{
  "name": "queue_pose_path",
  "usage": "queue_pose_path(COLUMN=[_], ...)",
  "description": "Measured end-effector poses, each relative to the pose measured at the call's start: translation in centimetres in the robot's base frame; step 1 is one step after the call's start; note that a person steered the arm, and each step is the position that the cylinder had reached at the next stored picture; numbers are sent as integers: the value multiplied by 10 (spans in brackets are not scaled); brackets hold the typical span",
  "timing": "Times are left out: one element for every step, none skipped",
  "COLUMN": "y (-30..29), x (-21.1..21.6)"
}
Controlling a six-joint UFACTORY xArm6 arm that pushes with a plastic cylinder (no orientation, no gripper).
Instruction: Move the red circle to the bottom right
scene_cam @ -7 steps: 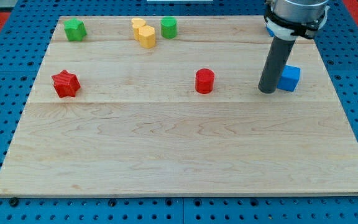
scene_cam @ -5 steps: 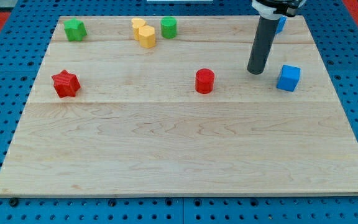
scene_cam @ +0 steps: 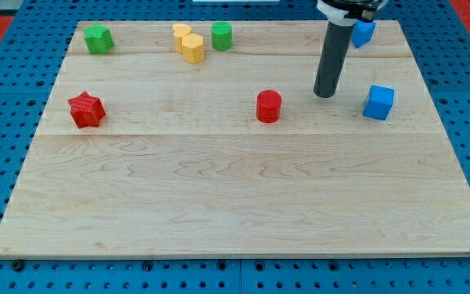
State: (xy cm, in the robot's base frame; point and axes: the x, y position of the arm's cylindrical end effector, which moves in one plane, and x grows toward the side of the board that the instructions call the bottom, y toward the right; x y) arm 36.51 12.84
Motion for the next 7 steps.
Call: queue_pose_path(y=[-10,-13,-18,-96,-106,-106,-104], x=[0,0,0,-3,-3,-3,9])
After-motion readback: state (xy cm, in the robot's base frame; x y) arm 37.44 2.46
